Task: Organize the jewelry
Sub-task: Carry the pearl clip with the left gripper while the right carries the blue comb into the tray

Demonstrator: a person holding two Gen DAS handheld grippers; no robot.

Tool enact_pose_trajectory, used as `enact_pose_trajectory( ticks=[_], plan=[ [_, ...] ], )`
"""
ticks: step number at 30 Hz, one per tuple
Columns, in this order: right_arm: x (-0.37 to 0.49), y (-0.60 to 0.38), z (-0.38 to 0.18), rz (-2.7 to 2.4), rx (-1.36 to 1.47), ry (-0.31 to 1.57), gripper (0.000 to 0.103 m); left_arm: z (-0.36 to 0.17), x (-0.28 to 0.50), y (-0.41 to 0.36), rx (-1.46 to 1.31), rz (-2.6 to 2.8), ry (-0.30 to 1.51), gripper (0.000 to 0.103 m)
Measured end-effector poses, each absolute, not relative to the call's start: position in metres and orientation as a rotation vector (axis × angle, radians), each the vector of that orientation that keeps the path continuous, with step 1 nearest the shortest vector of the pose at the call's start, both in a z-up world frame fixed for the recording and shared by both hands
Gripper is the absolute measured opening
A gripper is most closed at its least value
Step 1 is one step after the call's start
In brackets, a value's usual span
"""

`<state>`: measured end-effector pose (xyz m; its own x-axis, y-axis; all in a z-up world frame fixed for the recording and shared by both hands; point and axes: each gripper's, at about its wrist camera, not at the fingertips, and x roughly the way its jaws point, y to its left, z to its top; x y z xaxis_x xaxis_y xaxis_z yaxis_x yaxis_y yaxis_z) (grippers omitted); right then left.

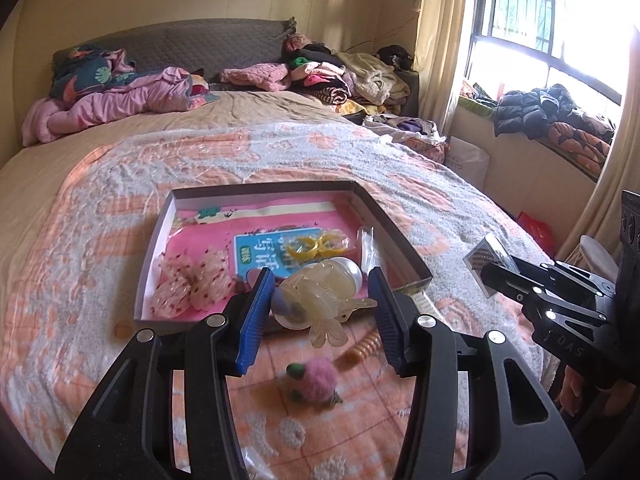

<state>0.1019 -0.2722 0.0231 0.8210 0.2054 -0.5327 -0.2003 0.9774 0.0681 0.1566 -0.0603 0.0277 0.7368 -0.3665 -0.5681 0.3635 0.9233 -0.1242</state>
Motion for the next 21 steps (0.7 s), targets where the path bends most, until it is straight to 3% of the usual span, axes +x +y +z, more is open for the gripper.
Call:
enact_pose_trajectory(
  ticks=[21],
  plan=[
    [0.155, -0.274, 0.039, 0.204, -0.015, 0.541, 0.025, 0.026, 0.215, -0.064, -0.032, -0.389, 0.635, 0.04]
  ],
)
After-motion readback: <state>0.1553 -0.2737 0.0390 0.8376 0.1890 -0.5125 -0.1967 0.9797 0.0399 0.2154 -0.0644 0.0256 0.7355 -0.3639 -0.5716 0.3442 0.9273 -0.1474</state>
